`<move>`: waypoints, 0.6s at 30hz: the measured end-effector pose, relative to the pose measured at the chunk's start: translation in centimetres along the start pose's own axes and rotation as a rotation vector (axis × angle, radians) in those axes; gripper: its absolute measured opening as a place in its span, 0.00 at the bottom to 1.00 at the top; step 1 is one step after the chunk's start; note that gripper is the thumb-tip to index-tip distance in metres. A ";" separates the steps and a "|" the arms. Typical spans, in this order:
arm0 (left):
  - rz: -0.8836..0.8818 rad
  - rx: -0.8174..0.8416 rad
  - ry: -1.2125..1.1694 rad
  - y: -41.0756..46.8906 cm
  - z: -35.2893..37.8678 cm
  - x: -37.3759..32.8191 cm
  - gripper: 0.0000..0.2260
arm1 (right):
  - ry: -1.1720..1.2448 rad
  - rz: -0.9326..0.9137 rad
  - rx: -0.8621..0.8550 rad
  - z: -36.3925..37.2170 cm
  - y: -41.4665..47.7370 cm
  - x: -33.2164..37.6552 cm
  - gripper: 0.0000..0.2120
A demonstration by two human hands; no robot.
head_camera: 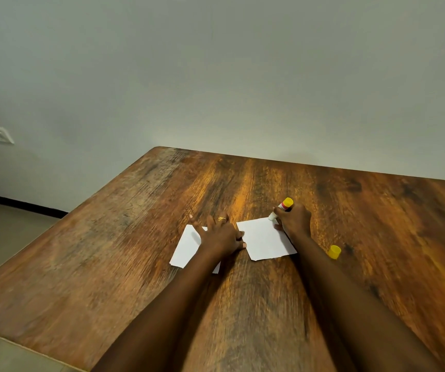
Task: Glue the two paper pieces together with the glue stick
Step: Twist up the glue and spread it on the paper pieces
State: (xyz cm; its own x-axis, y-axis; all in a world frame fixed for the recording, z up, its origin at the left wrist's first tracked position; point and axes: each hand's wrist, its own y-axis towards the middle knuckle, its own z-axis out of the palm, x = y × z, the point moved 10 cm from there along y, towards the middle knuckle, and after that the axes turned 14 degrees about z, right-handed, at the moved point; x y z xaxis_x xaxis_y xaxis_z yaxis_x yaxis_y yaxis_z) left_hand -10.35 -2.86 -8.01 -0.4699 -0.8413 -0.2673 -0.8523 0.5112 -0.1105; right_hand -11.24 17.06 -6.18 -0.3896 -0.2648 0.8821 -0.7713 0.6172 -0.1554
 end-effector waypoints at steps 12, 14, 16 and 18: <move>0.007 -0.091 0.073 -0.6 -1.0 -0.9 0.18 | 0.175 0.003 -0.005 -1.4 -1.3 -0.9 0.13; 0.005 -0.126 0.082 -0.9 -1.4 -1.4 0.16 | 0.197 0.016 -0.003 -1.6 -1.5 -1.2 0.14; 0.001 -0.160 0.083 -1.2 -1.9 -1.7 0.16 | 0.230 0.036 0.005 -1.6 -1.6 -1.5 0.13; 0.002 -0.186 0.105 -1.5 -2.2 -2.1 0.16 | 0.242 0.054 0.019 -1.4 -1.7 -2.0 0.14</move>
State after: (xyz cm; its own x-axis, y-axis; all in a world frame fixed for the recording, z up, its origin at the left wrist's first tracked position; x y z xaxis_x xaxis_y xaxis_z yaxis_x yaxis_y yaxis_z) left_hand -8.59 -2.24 -5.13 -0.4845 -0.8590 -0.1656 -0.8746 0.4796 0.0713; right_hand -8.41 17.56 -7.01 -0.3007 -0.0451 0.9527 -0.7628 0.6109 -0.2118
